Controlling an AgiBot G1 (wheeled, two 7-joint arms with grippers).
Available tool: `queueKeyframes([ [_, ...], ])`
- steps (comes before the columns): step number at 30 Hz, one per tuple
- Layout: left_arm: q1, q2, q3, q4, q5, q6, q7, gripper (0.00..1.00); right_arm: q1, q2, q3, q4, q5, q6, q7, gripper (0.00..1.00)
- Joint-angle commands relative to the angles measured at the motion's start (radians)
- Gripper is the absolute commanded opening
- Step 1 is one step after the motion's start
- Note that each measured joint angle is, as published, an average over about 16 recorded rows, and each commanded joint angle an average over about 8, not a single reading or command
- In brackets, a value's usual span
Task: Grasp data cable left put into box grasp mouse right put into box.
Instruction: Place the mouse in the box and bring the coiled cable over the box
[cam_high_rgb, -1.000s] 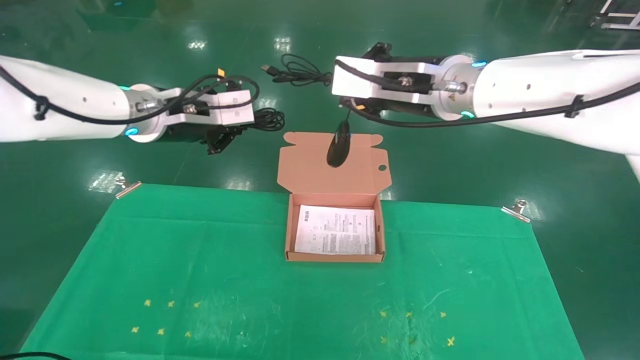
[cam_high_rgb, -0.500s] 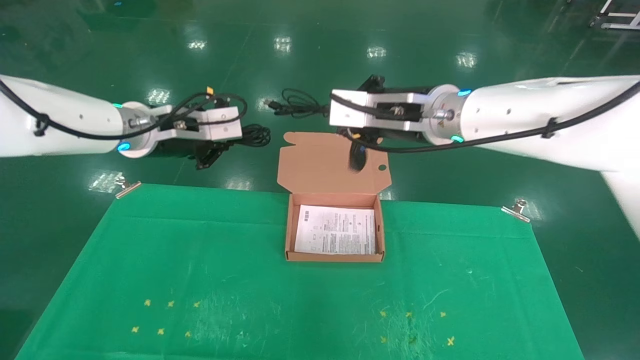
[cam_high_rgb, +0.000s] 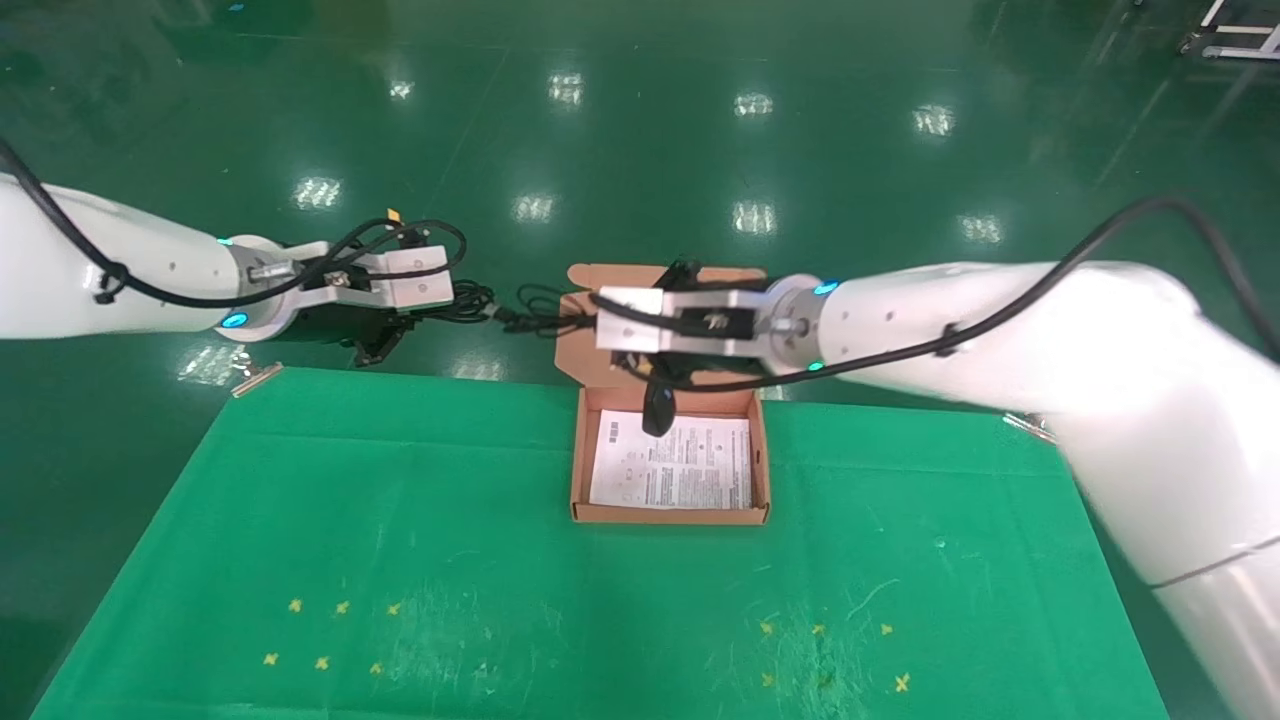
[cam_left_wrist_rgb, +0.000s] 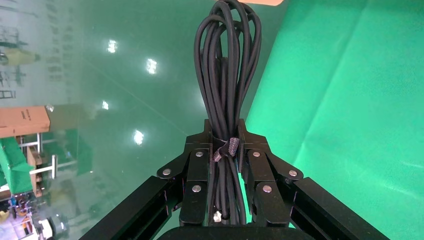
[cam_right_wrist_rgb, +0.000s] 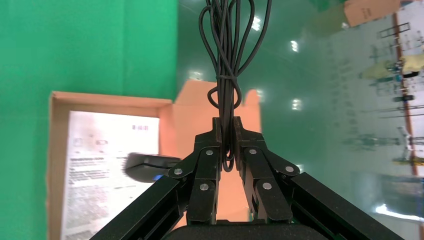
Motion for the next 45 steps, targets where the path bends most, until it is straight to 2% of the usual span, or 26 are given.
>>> queueKeyframes([
  [1,0.001,-0.001,0.002,-0.004,0.007,0.004,-0.009,0.00,-0.007,-0.018,-0.003,-0.029,0.004,0.006,-0.012,0.00],
  [12,0.005,-0.004,0.002,-0.017,0.013,0.007,-0.020,0.00,-0.049,-0.050,-0.051,-0.104,0.098,0.068,-0.053,0.00],
  [24,0.006,-0.005,0.002,-0.021,0.014,0.008,-0.022,0.00,-0.074,-0.038,-0.069,-0.284,0.177,0.110,0.005,0.00],
  [25,0.006,-0.005,0.002,-0.021,0.014,0.008,-0.022,0.00,-0.075,-0.038,-0.070,-0.298,0.180,0.111,0.008,0.03],
  [26,0.006,-0.005,0.002,-0.021,0.014,0.008,-0.022,0.00,-0.075,-0.039,-0.072,-0.310,0.181,0.112,0.010,0.12],
  [32,0.007,-0.004,0.003,-0.021,0.014,0.008,-0.022,0.00,-0.079,-0.040,-0.080,-0.345,0.196,0.111,0.012,0.87],
  [33,0.008,-0.003,0.003,-0.021,0.013,0.008,-0.022,0.00,-0.080,-0.039,-0.081,-0.346,0.199,0.110,0.013,0.96],
  [34,0.009,-0.002,0.003,-0.021,0.012,0.008,-0.021,0.00,-0.081,-0.038,-0.082,-0.348,0.201,0.110,0.013,1.00],
  [45,0.062,0.061,0.016,0.003,-0.029,-0.041,0.032,0.00,-0.082,-0.006,-0.087,-0.307,0.212,0.107,0.024,1.00],
])
